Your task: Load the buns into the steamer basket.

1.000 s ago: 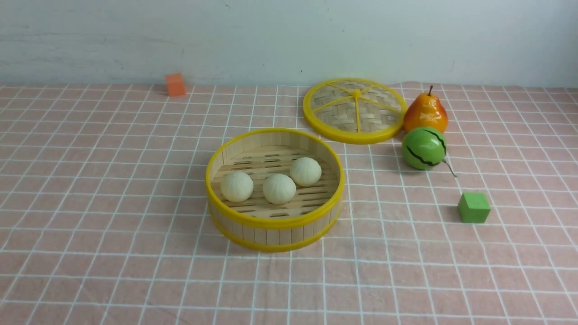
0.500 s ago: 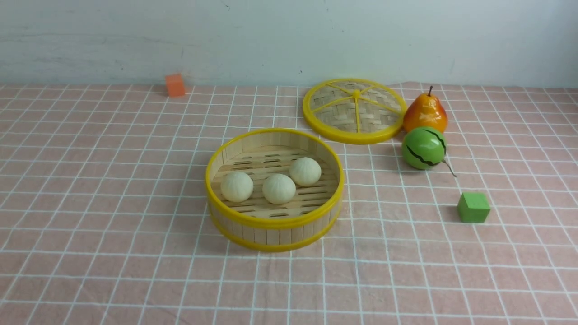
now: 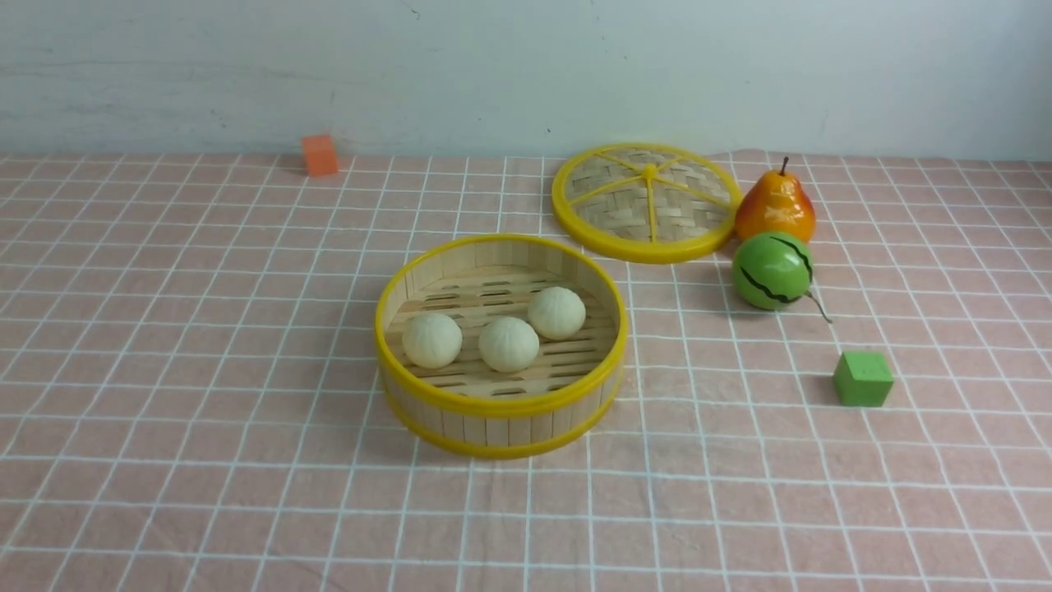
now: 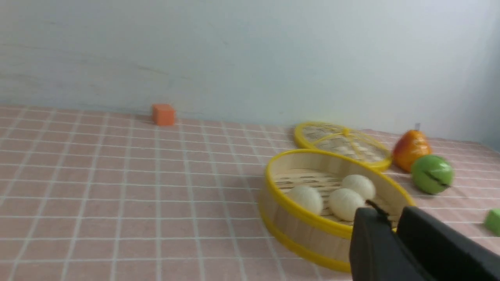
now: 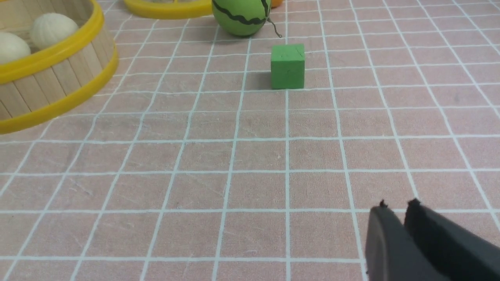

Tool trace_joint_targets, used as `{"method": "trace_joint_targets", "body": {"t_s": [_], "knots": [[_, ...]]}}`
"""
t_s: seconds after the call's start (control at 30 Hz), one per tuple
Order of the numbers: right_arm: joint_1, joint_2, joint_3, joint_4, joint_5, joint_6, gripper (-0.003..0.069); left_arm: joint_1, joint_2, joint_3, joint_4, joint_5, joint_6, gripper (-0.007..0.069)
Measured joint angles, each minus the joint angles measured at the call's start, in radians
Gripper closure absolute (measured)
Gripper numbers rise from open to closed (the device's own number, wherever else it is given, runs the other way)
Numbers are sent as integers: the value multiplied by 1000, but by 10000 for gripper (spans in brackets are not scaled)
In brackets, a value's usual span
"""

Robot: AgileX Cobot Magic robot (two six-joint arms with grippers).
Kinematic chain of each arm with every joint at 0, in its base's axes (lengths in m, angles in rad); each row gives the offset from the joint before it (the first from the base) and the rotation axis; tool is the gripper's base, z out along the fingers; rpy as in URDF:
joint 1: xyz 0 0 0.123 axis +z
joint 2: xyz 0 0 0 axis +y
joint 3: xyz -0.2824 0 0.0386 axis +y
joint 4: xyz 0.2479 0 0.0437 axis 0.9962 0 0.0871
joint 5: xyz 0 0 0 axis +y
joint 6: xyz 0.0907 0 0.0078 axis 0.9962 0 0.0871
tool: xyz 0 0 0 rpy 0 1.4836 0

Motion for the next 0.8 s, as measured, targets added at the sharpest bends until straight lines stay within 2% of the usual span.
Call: {"method": "trace_joint_targets", "body": {"t_s": [0.1, 0.13, 0.2, 0.23, 0.37, 0.53, 0.57, 0.8], "knots": [[0, 0, 0, 0, 0, 2, 580, 107, 0, 83, -9, -81, 0, 575], [0, 0, 0, 0, 0, 2, 580, 116, 0, 83, -9, -87, 0, 575], [0, 0, 0, 5, 0, 2, 577, 201, 0, 172, -16, -168, 0, 636], [0, 0, 0, 5, 0, 2, 574, 231, 0, 222, -16, -192, -1, 638], [0, 0, 0, 5, 0, 3, 570, 250, 0, 242, -16, -123, -4, 638], [-2, 0, 0, 5, 0, 4, 564, 252, 0, 248, -31, 60, 5, 638], [-2, 0, 0, 5, 0, 4, 564, 252, 0, 249, -36, 87, 38, 638], [-3, 0, 0, 5, 0, 5, 560, 252, 0, 249, -94, 87, 133, 638]]}}
